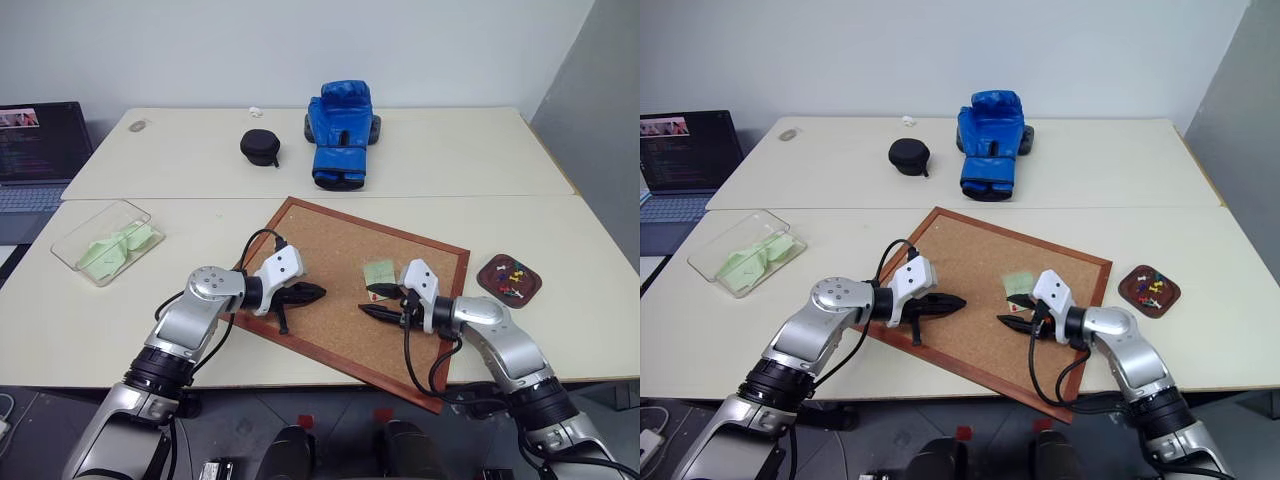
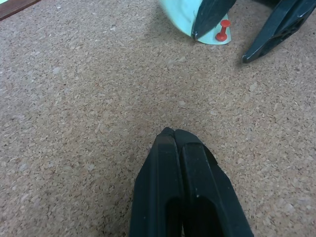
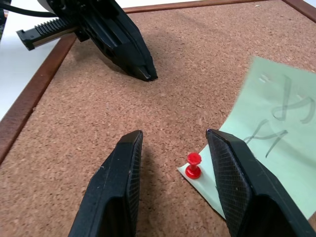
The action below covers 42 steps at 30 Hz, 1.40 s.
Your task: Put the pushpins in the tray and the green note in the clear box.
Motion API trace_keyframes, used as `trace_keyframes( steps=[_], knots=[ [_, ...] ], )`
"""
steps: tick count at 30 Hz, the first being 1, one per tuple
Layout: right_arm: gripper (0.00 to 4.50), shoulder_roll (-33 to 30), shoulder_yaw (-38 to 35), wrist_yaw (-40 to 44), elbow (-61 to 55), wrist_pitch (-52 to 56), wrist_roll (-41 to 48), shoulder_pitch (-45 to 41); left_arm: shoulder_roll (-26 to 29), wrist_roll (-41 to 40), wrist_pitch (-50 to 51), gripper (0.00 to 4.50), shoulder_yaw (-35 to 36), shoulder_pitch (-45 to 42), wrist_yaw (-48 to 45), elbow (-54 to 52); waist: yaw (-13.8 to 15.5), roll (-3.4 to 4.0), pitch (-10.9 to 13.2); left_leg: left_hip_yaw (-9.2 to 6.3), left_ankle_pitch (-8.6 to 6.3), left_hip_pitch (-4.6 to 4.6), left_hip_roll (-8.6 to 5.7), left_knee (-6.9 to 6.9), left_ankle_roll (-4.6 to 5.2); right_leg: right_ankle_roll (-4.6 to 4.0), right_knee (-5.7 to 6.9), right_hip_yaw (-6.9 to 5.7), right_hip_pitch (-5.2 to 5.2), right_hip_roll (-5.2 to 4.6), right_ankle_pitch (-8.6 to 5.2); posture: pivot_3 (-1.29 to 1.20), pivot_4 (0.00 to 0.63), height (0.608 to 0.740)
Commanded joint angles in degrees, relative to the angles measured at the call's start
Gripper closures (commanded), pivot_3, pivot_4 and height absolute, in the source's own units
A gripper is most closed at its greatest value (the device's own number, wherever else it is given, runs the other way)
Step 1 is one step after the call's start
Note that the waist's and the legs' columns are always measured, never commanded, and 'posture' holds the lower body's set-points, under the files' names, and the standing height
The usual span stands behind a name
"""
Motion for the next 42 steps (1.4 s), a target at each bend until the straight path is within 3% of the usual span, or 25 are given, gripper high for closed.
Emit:
trace_keyframes(
  steps=[1, 4, 5, 12, 20, 29, 39, 42],
  knots=[
    [2.52, 0.7, -1.0, 0.3, -0.1, -1.0, 0.3, -1.0, 1.1, 2.6, 2.2, 4.50, -0.9, 1.9, 1.2, 1.6, 0.0, 0.00, 0.0, 0.00, 0.00, 0.00, 0.00, 0.00, 0.00, 0.00, 0.00, 0.00, 0.00, 0.00, 0.00, 0.00, 0.150, 0.740],
    [2.89, 0.3, -1.4, 0.5, 0.4, -1.5, 0.3, -1.0, 1.2, 2.5, 2.3, 4.50, -0.9, 2.1, 1.2, 1.2, 0.0, 0.00, 0.0, 0.00, 0.00, 0.00, 0.00, -0.03, 0.00, 0.00, 0.00, -0.01, 0.00, 0.00, 0.00, 0.00, 0.150, 0.740],
    [3.22, 0.2, -1.5, 0.5, 0.6, -1.6, 0.1, -0.9, 1.2, 2.5, 2.3, 4.50, -0.9, 2.2, 1.2, 1.2, 0.0, 0.00, 0.0, 0.00, 0.00, 0.01, 0.00, -0.03, 0.00, 0.00, 0.00, -0.01, 0.00, 0.00, 0.00, 0.00, 0.150, 0.740],
    [4.45, 0.3, -2.0, -0.2, 0.8, -1.8, 0.0, -0.6, 1.1, 2.5, 2.6, 4.50, -1.2, 1.9, 1.2, 1.0, 0.0, 0.00, 0.0, 0.01, 0.00, 0.01, 0.00, -0.04, 0.00, 0.00, 0.00, 0.00, 0.00, 0.00, 0.00, 0.00, 0.150, 0.740],
    [4.45, 0.0, -3.4, -0.4, -2.1, -0.9, 1.5, -1.1, 0.9, 2.4, 2.7, 4.50, -1.4, 1.8, 1.0, 1.1, 0.0, 0.00, 0.0, 0.01, 0.00, 0.02, 0.00, -0.06, 0.00, 0.00, 0.00, 0.00, 0.00, 0.00, 0.00, 0.00, 0.150, 0.740],
    [4.45, -2.9, -5.3, 0.5, -13.3, 5.2, 4.9, -0.9, 0.5, 2.4, 2.8, 4.50, -1.5, 2.4, 1.3, 0.7, 0.0, 0.03, 0.0, -0.05, 0.00, -0.05, 0.00, -0.07, 0.00, -0.01, 0.00, -0.03, -0.05, -0.02, 0.00, 0.00, 0.150, 0.740],
    [4.45, -5.0, -4.6, 1.1, -14.3, 4.5, 3.6, -2.9, -1.3, -1.3, 5.5, 4.50, 1.6, 1.3, 2.4, -2.0, 0.0, 0.02, 0.0, -0.02, 0.00, -0.05, -0.02, -0.08, 0.00, 0.00, -0.01, -0.02, -0.05, -0.02, 0.00, 0.00, 0.150, 0.740],
    [4.50, -6.5, -3.5, 2.3, -14.2, 2.8, 2.0, -3.6, -2.6, -6.5, 11.1, 4.00, 5.8, -0.1, 2.8, -5.5, 0.1, -0.02, 0.1, -0.04, 0.00, -0.13, -0.03, -0.05, 0.00, 0.00, 0.00, -0.04, -0.09, -0.03, 0.00, 0.00, 0.150, 0.740]
  ],
)
